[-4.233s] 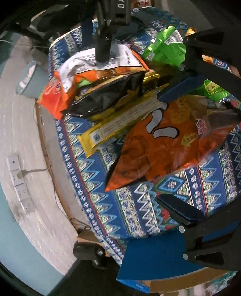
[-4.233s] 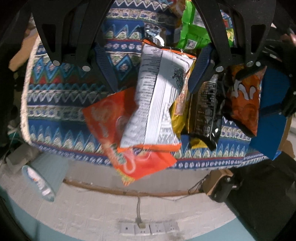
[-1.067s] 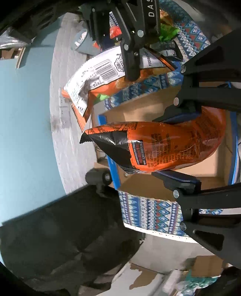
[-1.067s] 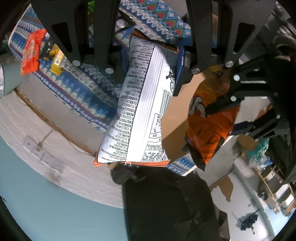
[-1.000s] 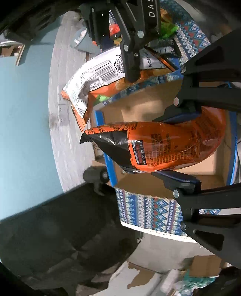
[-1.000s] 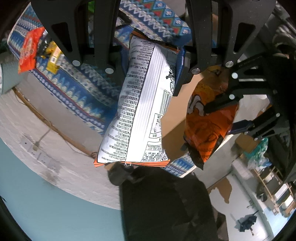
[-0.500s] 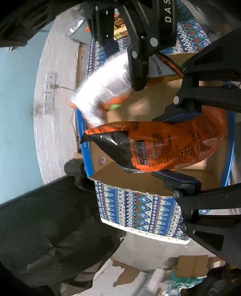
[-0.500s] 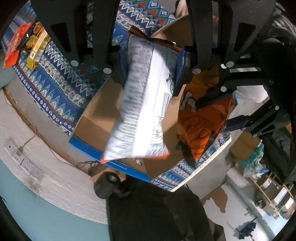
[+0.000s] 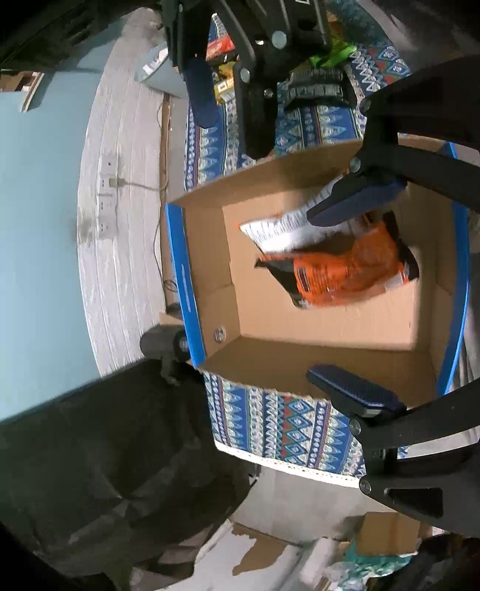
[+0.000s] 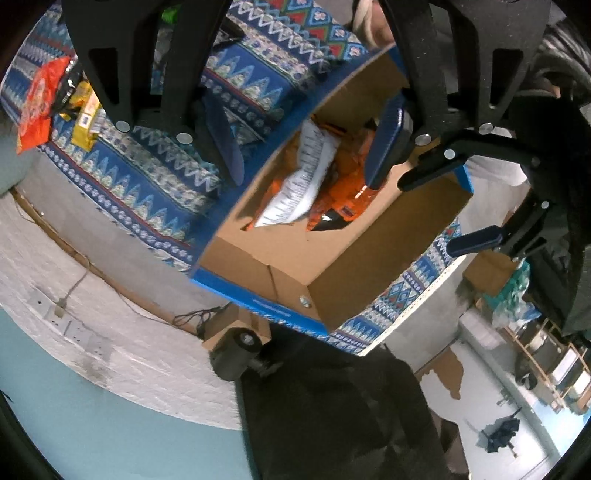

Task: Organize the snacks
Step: 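Move both tools back over the remaining snacks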

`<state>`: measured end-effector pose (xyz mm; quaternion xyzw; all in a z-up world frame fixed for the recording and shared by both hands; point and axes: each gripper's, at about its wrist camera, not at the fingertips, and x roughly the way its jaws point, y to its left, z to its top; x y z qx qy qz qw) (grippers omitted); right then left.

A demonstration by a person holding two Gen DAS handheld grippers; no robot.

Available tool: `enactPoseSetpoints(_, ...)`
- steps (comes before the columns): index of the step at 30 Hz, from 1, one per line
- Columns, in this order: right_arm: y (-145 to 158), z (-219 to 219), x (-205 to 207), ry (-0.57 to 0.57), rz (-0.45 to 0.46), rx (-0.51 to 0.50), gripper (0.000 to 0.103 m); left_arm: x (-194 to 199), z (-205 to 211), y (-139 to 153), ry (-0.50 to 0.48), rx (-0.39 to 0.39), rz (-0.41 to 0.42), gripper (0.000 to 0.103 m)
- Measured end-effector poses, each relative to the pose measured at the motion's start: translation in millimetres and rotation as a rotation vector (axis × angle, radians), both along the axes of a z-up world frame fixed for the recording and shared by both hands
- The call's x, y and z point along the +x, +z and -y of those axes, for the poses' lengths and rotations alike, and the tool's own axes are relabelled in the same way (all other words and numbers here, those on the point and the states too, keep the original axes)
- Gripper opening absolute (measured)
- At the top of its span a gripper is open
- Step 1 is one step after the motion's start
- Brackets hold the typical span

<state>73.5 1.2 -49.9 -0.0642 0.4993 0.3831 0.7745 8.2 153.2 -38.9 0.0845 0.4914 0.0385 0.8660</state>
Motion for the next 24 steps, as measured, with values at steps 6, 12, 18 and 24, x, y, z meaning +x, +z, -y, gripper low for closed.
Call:
enactPoseSetpoints(6,4.8,33.5,-3.4,-0.037,0.021,-0.012,0.070,1.9,27.3,6.6,-0.058,-0.044,-0.001,0.079)
enactPoseSetpoints(12,4.2,77.6,-7.5,-0.088,0.029,-0.034,0.070,4.3,63.2,13.1,-0.137,-0.079,-0.006,0.080)
enactPoseSetpoints(18,0.6,127.4,-13.7,-0.153,0.029,-0.048,0.070,11.0,100.1,6.6,-0.196,-0.106,-0.047,0.080)
enactPoseSetpoints(24,-6.7,177.5,-21.2,-0.214,0.018,-0.057,0.070,16.4,133.0,-6.2,-0.242,-0.145,-0.112,0.080)
